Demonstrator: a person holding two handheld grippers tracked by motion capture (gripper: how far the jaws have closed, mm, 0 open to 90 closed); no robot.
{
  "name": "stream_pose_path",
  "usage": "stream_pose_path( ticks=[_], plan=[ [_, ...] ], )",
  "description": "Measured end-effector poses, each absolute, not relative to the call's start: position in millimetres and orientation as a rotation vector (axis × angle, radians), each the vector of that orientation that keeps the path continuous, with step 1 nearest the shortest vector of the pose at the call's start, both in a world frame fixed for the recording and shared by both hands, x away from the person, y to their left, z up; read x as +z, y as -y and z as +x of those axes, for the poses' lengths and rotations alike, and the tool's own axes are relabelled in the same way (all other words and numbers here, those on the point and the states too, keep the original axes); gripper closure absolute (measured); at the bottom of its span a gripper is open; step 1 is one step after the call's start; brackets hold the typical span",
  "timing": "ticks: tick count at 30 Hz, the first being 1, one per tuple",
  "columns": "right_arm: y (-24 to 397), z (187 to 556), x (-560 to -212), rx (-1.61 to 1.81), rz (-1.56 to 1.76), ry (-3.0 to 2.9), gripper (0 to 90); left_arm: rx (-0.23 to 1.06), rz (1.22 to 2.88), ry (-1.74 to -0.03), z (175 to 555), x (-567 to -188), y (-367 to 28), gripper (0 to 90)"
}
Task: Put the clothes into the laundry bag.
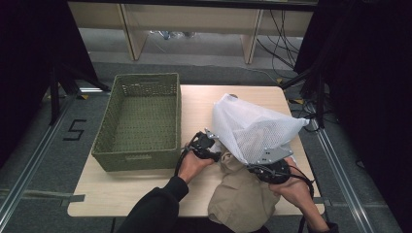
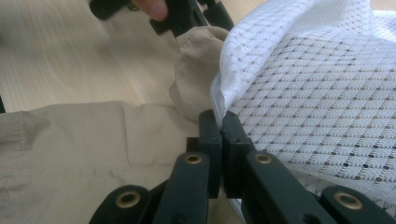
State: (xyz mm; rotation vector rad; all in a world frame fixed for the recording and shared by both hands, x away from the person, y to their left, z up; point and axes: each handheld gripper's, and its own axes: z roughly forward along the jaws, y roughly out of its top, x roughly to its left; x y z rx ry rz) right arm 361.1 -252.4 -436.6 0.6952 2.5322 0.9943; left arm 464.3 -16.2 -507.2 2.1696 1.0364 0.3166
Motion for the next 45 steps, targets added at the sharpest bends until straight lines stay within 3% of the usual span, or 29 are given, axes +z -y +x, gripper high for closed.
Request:
stream_pose_path(
  ticks=[2,5,8,14,19,32,45],
  plan=[
    [253,361,-438,0.989,0.686,-2.538,90.0,0.350,2.175,-0.992,466,-509,18,51.1],
    [250,362,-443,0.981,0.713,-2.545,90.0,0.333,2.189,-0.961,465,-508,17,76.4],
    [247,363,-450,0.951,0.697,-2.570,89.8,0.332,2.206,-0.921,455,-508,19,87.0],
    [229,364,-465,0.890,0.706,-2.645,90.0,0.280,2.265,-0.803,430,-500,17,88.2],
    [215,376,-474,0.880,0.691,-2.617,90.0,0.203,2.243,-0.823,415,-507,1,88.4],
    [204,425,-480,0.826,0.793,-2.528,90.0,0.223,2.325,-0.721,380,-504,-18,89.1],
    [205,485,-487,0.749,0.825,-2.472,90.0,0.260,2.329,-0.685,371,-497,-36,89.0]
  ],
)
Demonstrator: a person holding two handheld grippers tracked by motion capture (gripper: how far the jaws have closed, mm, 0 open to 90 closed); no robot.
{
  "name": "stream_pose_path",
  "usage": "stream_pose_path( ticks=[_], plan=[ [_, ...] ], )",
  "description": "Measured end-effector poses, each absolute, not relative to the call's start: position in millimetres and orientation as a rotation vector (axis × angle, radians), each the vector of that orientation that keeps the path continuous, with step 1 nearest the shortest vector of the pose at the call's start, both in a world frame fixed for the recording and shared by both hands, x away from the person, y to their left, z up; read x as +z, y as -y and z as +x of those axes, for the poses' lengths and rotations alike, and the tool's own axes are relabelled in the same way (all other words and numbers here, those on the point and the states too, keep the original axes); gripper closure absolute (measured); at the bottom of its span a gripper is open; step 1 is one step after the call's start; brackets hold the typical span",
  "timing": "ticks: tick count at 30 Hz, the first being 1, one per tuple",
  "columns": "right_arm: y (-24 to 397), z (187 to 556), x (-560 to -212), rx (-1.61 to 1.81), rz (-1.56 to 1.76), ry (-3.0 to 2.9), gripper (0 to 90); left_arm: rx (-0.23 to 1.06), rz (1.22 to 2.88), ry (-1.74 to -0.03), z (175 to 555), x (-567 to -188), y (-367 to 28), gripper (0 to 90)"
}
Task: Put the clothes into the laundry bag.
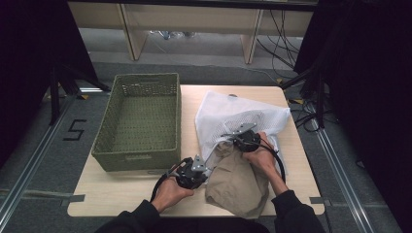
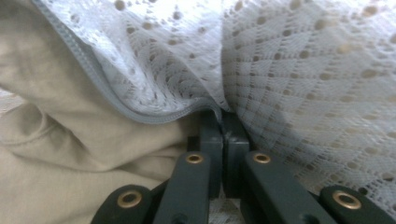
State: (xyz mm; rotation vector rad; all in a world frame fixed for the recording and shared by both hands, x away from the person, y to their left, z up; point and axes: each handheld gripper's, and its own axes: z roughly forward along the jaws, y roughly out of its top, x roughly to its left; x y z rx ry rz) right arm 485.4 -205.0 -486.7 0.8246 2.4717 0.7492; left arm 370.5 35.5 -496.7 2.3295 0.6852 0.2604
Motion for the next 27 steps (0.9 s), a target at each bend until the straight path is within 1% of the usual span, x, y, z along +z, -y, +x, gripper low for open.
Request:
stream_pose_path(
  ticks=[2,3,5,6,7,10,11,13,15,16,17,18,19,20,21,23,24,27],
  plan=[
    [206,486,-484,0.781,0.807,-2.468,90.0,0.293,2.341,-0.701,372,-498,-39,88.2],
    [207,483,-482,0.789,0.816,-2.457,90.0,0.281,2.338,-0.713,373,-498,-41,86.8],
    [208,476,-475,0.821,0.786,-2.474,90.0,0.280,2.327,-0.732,374,-497,-45,78.7],
    [209,469,-471,0.835,0.818,-2.479,90.0,0.321,2.312,-0.740,372,-495,-46,74.9],
    [212,466,-467,0.853,0.815,-2.481,90.0,0.288,2.289,-0.737,370,-492,-45,71.0],
    [223,457,-447,0.903,0.776,-2.474,90.0,0.327,2.236,-0.724,360,-474,-44,57.8],
    [225,453,-443,0.921,0.786,-2.479,90.0,0.311,2.216,-0.705,356,-469,-40,54.3],
    [229,448,-434,0.967,0.764,-2.481,90.0,0.317,2.207,-0.689,349,-465,-30,45.2],
    [232,442,-427,1.004,0.774,-2.470,90.0,0.260,2.201,-0.675,342,-467,-16,37.6],
    [232,441,-424,1.014,0.755,-2.460,90.0,0.283,2.213,-0.655,339,-468,-7,33.6],
    [233,438,-421,1.006,0.764,-2.458,90.0,0.276,2.232,-0.636,337,-470,2,29.6],
    [233,438,-420,1.009,0.744,-2.448,90.0,0.228,2.223,-0.651,333,-473,9,27.0],
    [233,438,-419,1.009,0.742,-2.448,90.0,0.211,2.231,-0.643,331,-475,17,25.4],
    [233,437,-420,1.008,0.765,-2.448,90.0,0.402,2.272,-0.614,332,-472,20,25.3],
    [234,438,-420,1.005,0.755,-2.447,90.0,0.144,2.245,-0.606,325,-478,32,25.2],
    [234,437,-421,1.006,0.779,-2.460,90.0,0.112,2.278,-0.561,320,-482,44,24.0],
    [235,439,-421,1.003,0.747,-2.460,90.0,0.105,2.312,-0.531,319,-485,49,21.7],
    [235,439,-422,1.006,0.742,-2.465,90.0,0.112,2.367,-0.503,318,-494,64,20.0]
  ],
)
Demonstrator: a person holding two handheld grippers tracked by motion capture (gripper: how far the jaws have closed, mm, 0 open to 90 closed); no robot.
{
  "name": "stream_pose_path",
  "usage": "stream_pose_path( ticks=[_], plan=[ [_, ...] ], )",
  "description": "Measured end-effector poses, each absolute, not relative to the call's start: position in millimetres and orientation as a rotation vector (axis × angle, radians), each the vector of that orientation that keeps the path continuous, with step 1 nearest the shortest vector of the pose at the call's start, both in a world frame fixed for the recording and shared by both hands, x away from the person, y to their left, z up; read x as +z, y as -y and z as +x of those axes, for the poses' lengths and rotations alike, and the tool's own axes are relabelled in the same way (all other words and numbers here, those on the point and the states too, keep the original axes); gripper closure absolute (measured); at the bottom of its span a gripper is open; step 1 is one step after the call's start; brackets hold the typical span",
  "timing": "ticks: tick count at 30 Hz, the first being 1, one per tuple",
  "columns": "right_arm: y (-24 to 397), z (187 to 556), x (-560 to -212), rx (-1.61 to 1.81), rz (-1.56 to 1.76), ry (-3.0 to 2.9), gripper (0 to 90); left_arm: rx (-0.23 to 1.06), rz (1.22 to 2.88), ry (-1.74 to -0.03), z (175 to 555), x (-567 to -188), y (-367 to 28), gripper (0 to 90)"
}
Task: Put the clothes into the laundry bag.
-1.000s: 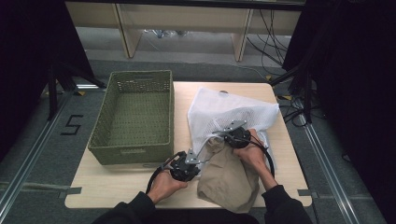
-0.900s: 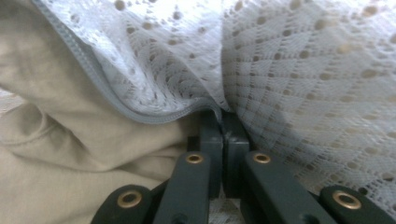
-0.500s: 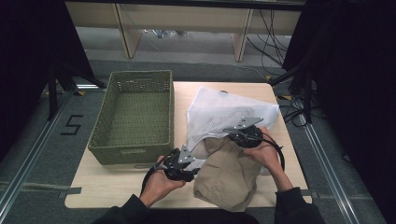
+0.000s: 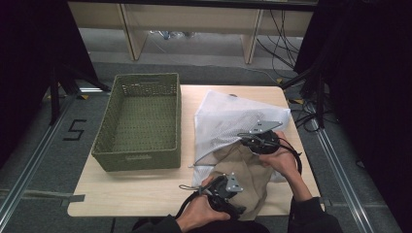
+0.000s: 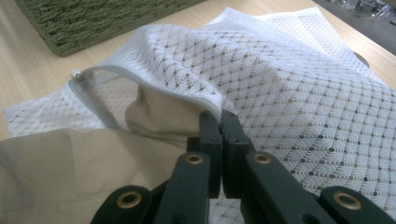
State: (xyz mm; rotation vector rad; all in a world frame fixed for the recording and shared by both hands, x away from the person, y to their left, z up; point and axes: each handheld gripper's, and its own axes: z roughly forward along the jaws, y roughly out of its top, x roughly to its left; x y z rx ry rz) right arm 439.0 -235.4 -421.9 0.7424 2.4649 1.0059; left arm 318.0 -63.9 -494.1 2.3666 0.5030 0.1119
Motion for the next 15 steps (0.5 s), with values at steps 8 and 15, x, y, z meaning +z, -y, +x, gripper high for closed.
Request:
stream_pose_path(
  ticks=[8,15],
  plan=[
    [231,435,-419,1.007,0.755,-2.460,90.0,0.235,2.350,-0.503,343,-493,76,83.3],
    [235,432,-411,1.039,0.760,-2.431,90.0,0.390,2.233,-0.652,388,-462,55,87.1]
  ],
)
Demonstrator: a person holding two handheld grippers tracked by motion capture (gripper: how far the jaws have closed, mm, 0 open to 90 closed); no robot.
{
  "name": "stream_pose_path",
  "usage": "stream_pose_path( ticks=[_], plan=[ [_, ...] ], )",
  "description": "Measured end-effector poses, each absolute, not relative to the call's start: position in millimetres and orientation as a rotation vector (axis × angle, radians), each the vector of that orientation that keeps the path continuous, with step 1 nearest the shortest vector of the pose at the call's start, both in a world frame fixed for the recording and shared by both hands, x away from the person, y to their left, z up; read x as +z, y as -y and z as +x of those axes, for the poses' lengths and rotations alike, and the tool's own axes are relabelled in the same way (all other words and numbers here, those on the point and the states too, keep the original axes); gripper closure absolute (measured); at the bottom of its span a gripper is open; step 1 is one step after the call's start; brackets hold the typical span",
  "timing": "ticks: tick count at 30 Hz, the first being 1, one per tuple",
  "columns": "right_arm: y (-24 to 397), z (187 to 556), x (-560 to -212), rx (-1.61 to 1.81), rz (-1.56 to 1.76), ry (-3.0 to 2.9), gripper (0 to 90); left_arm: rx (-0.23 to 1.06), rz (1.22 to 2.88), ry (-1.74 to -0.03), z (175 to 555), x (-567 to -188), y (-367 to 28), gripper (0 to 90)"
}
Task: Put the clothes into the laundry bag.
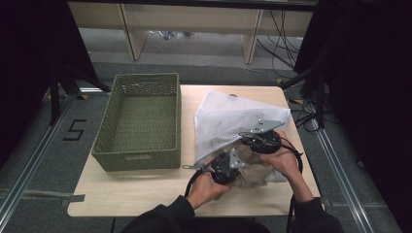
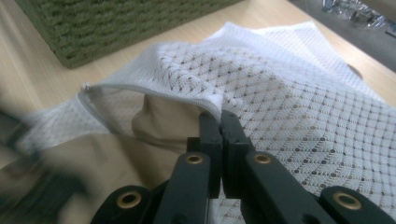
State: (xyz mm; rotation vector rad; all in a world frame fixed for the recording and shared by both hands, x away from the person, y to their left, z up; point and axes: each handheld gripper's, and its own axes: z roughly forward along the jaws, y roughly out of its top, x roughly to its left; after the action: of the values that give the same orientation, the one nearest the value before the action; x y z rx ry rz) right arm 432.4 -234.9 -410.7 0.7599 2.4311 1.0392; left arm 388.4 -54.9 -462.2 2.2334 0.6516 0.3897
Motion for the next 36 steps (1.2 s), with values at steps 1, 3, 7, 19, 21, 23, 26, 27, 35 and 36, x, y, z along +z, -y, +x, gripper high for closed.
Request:
stream_pose_path(
  ticks=[1,3,7,19,21,23,26,27,35,36],
  plan=[
    [236,431,-408,1.047,0.760,-2.422,90.0,0.410,2.217,-0.706,399,-462,49,87.0],
    [237,428,-405,1.056,0.789,-2.418,90.0,0.458,2.215,-0.771,417,-464,41,86.8],
    [238,421,-403,1.056,0.724,-2.436,90.0,0.453,2.167,-0.923,438,-477,32,83.9],
    [238,414,-456,0.902,0.776,-2.574,90.0,0.399,2.186,-0.877,411,-472,23,47.8],
    [237,416,-459,0.903,0.789,-2.571,90.0,0.360,2.196,-0.896,400,-469,17,37.1],
    [237,418,-460,0.886,0.772,-2.581,90.0,0.342,2.232,-0.915,391,-469,9,32.0],
    [235,421,-460,0.895,0.759,-2.581,90.0,0.225,2.203,-0.968,386,-476,8,28.5],
    [234,419,-460,0.887,0.798,-2.559,90.0,0.192,2.213,-0.959,388,-479,10,29.3],
    [235,418,-455,0.909,0.778,-2.550,90.0,0.273,2.161,-0.914,397,-486,55,39.1],
    [236,419,-454,0.915,0.763,-2.550,90.0,0.276,2.154,-0.893,401,-488,58,45.6]
  ],
)
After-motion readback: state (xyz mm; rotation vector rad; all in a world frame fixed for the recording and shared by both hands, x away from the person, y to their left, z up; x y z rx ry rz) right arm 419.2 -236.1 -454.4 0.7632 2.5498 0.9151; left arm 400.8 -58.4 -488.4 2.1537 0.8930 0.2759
